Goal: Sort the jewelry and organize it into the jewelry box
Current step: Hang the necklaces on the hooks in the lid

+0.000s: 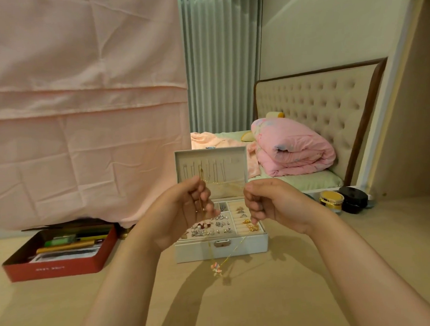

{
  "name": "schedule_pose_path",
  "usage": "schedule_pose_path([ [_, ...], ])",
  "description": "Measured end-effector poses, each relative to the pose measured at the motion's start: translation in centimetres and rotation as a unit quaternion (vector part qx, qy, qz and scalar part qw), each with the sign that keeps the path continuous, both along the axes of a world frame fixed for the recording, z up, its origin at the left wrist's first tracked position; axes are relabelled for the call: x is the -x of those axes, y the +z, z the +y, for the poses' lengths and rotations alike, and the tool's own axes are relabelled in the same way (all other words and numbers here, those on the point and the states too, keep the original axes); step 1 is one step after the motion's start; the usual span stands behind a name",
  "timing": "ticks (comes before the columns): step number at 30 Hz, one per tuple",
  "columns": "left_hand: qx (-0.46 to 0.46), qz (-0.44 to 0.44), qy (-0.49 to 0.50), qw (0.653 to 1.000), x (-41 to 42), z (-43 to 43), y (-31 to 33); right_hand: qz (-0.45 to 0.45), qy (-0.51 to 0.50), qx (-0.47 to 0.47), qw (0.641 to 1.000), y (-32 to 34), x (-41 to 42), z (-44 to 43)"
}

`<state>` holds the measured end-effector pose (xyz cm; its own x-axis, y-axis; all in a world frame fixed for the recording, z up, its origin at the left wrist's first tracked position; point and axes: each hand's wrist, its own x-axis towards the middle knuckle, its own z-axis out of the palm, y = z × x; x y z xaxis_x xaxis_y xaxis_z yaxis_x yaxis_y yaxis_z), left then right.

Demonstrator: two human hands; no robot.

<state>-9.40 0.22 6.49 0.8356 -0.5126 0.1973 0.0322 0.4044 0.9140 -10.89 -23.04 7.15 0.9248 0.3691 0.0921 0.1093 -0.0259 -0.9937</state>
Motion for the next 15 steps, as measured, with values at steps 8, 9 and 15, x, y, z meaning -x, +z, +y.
schedule_pose_path([
  [8,0.005,-0.008,0.044,0.999,-2.1,-0.6,3.3,-0.010,-0.064,0.018,0.998,2.2,-1.2,-0.8],
  [9,0.002,-0.007,0.045,0.999,-2.3,-0.8,3.7,-0.014,-0.073,0.030,0.997,2.5,-1.5,-0.9],
  [15,-0.016,-0.008,0.036,0.999,-4.5,-2.6,6.2,-0.058,-0.155,0.113,0.980,3.6,-4.1,-1.2],
])
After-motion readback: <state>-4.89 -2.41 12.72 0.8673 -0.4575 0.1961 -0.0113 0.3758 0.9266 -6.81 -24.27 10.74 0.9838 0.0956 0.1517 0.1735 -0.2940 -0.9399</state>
